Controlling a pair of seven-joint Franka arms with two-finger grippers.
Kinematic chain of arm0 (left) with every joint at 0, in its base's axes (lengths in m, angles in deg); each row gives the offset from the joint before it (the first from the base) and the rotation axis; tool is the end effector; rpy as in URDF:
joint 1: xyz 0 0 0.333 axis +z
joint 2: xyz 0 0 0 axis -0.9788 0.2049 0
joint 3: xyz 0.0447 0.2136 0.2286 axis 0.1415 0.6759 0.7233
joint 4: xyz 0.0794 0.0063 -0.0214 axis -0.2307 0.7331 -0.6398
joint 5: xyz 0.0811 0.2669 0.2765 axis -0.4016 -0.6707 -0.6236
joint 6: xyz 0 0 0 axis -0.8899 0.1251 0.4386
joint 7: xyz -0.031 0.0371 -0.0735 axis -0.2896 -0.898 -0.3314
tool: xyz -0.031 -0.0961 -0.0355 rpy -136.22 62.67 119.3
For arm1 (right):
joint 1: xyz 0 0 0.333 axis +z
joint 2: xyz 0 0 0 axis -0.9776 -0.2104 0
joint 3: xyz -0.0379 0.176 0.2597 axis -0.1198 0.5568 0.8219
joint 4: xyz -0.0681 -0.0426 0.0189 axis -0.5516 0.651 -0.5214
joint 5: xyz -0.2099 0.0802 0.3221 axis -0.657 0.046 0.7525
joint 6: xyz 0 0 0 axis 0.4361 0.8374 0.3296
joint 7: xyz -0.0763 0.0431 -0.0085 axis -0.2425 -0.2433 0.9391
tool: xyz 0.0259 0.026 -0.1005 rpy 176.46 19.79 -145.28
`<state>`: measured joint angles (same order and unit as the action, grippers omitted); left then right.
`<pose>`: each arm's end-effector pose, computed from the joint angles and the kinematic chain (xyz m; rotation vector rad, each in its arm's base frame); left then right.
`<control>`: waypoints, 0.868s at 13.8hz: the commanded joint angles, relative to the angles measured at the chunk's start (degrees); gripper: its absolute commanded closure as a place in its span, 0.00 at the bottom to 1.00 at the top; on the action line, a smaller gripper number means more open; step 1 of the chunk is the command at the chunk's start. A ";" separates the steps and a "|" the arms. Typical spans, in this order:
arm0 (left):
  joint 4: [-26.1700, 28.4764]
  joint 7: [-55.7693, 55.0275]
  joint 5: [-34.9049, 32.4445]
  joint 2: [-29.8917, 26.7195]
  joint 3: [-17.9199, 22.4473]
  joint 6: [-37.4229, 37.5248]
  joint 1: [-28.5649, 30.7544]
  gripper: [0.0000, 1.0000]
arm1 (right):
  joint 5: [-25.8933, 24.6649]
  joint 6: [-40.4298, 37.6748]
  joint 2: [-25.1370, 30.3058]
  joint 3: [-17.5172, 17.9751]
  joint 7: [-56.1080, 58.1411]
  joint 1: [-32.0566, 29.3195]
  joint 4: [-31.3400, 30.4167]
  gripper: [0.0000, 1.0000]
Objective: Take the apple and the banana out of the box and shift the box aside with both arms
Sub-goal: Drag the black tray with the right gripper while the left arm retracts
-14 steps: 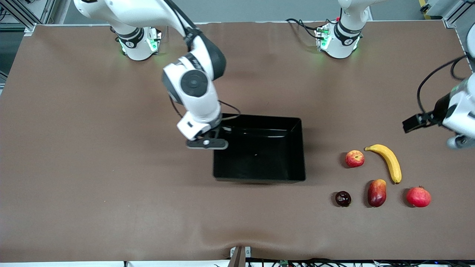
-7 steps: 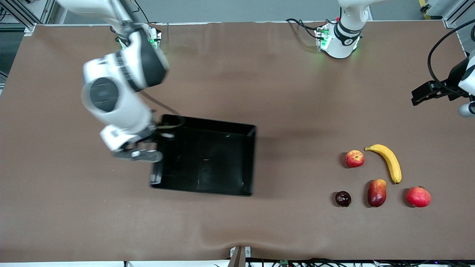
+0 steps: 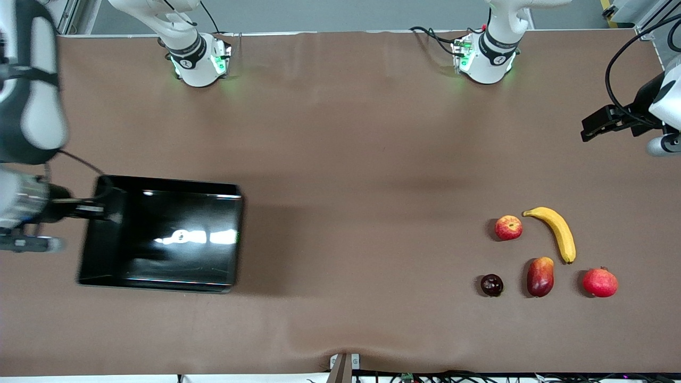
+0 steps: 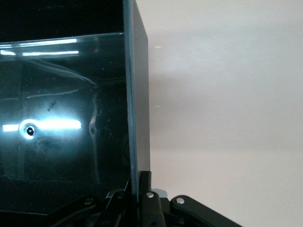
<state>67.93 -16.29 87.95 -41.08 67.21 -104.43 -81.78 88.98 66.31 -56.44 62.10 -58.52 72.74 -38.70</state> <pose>0.5531 -0.0391 0.6371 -3.1104 -0.1105 0.1157 0.6555 -0.0892 0.4668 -3.0349 0.1324 0.1544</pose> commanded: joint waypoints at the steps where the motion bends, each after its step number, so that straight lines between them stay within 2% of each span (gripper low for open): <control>1: 2.00 0.79 1.55 -0.22 0.88 -1.98 -0.88 0.00 | 1.30 -0.19 -0.86 1.54 4.49 -5.23 -0.21 1.00; 6: 2.09 0.88 1.47 -1.09 -0.88 -1.45 -0.97 0.00 | 0.33 9.02 -9.38 1.54 18.02 -13.59 -0.38 1.00; 9: 2.44 0.97 1.46 -1.97 -0.88 -1.19 -0.36 0.00 | 0.24 9.83 -11.41 1.54 18.93 -15.97 -1.08 1.00; 12: 2.18 0.97 1.03 -2.41 -0.79 -0.66 -0.36 0.00 | 0.42 19.11 -11.16 1.54 18.93 -17.99 -7.92 1.00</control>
<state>69.46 -16.19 88.63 -42.08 66.38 -105.51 -82.42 88.87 80.99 -69.52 62.15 -40.31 56.69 -42.08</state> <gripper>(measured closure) 0.000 0.952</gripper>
